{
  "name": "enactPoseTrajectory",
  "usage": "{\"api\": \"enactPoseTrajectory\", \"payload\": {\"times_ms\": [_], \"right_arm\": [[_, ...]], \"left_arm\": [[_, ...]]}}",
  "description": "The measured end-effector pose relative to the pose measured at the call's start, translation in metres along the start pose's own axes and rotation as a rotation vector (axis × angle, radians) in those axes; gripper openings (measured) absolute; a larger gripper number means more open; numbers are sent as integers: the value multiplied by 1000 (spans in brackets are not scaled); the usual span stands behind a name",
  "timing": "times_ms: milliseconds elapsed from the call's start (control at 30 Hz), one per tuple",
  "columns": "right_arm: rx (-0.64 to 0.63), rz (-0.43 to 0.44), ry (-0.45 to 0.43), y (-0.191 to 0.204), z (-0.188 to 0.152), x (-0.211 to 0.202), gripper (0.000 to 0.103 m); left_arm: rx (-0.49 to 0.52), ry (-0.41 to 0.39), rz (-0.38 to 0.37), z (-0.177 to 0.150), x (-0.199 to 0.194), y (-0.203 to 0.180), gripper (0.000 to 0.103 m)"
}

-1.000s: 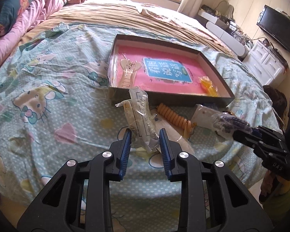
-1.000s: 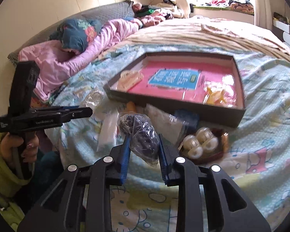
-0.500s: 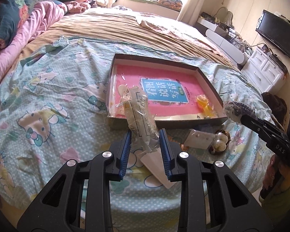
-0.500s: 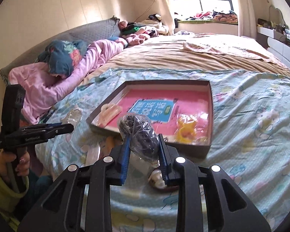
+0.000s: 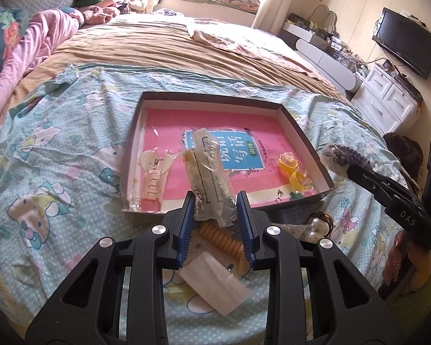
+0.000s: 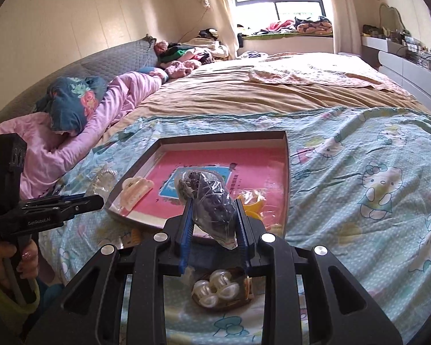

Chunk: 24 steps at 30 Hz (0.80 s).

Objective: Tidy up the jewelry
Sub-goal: 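Carry the clear packet with the left tool while the right tool carries the bead bag into the tray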

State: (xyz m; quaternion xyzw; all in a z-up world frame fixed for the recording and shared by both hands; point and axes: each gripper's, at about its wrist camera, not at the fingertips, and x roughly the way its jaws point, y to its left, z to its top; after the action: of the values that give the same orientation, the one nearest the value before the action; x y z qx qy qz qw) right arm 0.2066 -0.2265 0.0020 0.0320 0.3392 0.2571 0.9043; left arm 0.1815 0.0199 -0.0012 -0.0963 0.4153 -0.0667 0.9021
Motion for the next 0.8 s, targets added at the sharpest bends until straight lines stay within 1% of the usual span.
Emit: {"api": "enactPoseTrajectory", "payload": {"times_ms": [133,333,433,800], "right_arm": [[27,-26,6,-9,3,8,26],[38,-58,10,-14,5,19,26],[41,-87,15,-17,5,27,26],[43,-153,38,-25,7,57,26]], "left_arm": [[17,12,-7,5,13,-6,22],[39,36,-12,13,32,-12,22],[57,47,-16,17,43,-16,22],[87,85,3,21,73,-21,22]]}}
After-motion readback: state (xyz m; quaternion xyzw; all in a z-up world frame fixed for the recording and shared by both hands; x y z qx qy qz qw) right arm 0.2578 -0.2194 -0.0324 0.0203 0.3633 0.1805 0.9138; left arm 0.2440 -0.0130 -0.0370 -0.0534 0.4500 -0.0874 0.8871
